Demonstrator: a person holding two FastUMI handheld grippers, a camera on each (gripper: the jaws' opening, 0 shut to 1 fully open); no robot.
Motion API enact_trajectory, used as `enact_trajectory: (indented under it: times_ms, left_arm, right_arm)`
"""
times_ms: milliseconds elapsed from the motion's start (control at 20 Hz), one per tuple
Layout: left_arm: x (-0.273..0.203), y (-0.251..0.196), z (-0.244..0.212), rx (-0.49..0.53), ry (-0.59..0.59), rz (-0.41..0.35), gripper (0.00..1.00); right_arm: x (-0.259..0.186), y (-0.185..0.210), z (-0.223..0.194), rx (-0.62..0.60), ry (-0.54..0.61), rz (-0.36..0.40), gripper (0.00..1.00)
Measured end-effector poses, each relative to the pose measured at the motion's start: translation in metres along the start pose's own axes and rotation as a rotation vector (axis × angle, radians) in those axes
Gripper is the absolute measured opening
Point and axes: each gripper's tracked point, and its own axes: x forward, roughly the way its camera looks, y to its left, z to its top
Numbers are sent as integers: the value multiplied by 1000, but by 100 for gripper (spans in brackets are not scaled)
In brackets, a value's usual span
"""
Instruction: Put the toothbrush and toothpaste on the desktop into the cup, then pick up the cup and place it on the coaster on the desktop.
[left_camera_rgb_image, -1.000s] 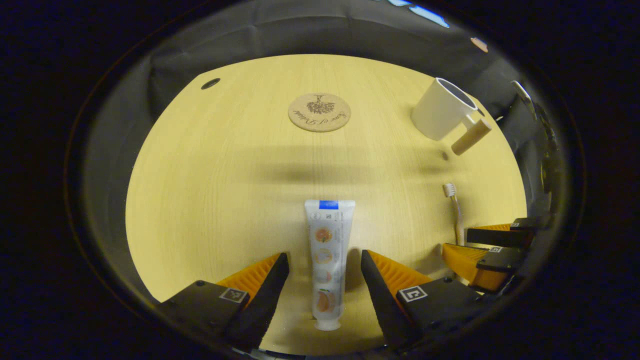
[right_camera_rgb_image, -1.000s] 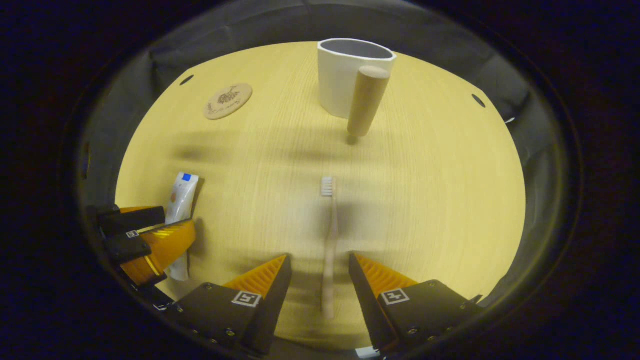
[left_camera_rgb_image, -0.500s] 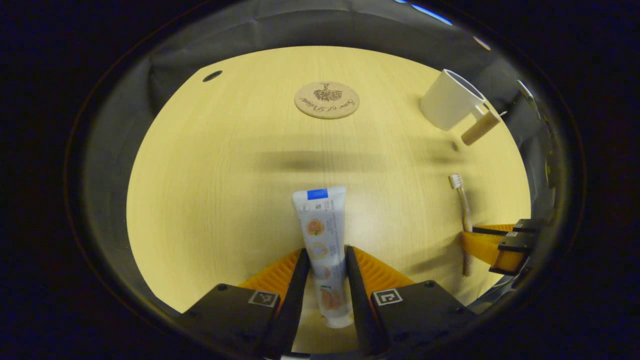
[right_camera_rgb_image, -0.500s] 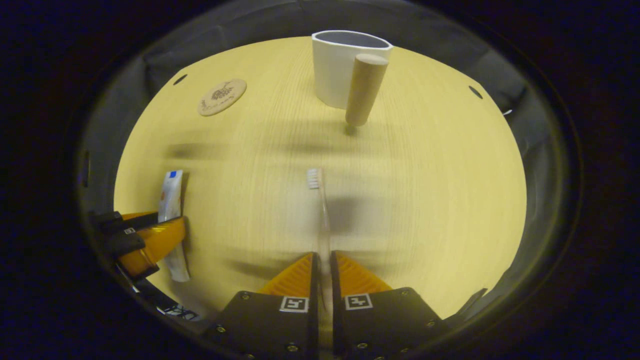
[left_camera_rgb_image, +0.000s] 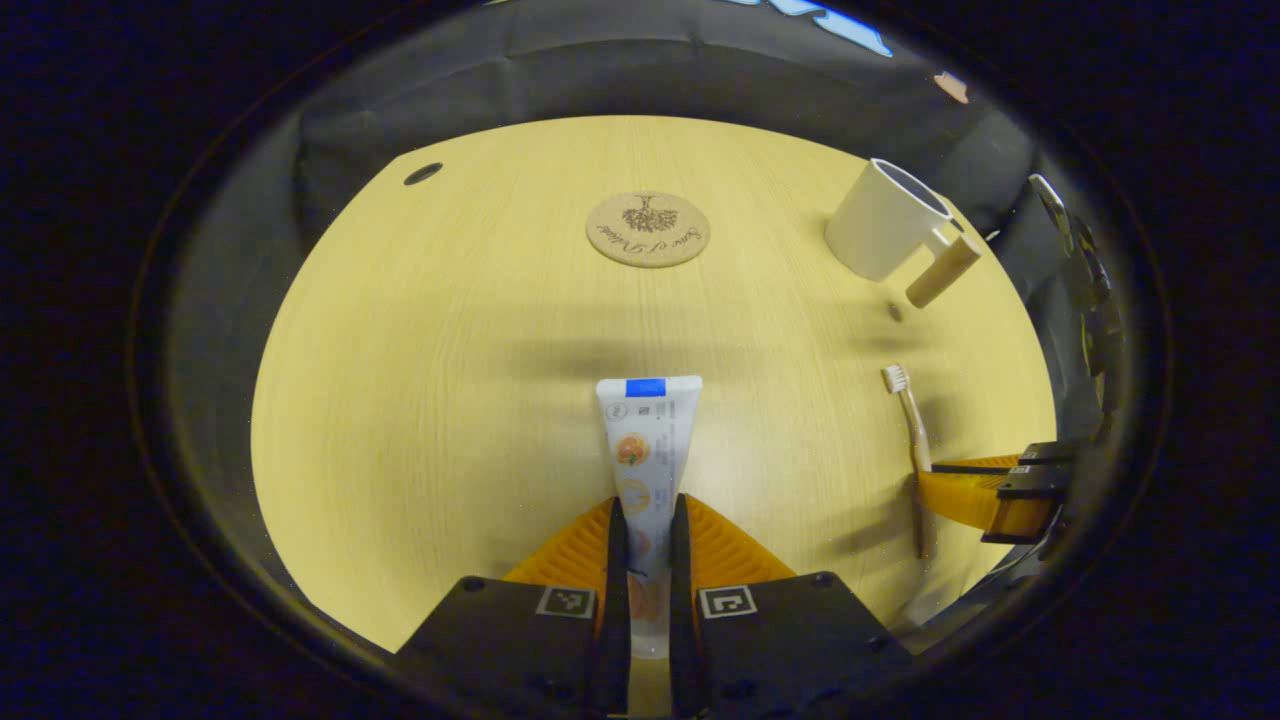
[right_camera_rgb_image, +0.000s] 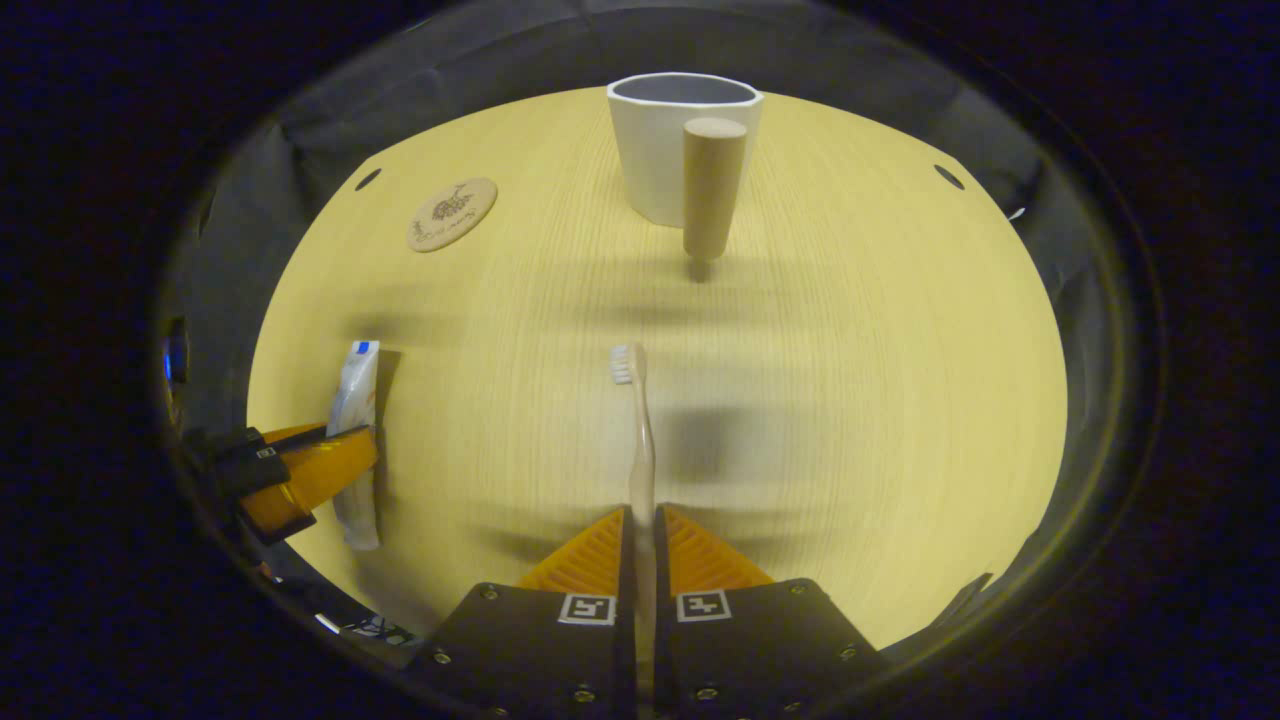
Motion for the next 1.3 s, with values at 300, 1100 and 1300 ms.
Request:
enact_trajectory:
  times_ms: [300, 1100, 1300]
  left_arm:
    - [-5, -8, -1, -32, -18, -33, 29]
    - [-12, -14, 3, -25, -49, -42, 24]
    - [-16, -20, 12, -28, -92, -59, 24]
  right_arm:
    - [2, -3, -2, -54, -11, -6, 6]
    - [-14, 0, 10, -250, -61, -77, 1]
    - [-45, 6, 34, -134, -165, 7, 1]
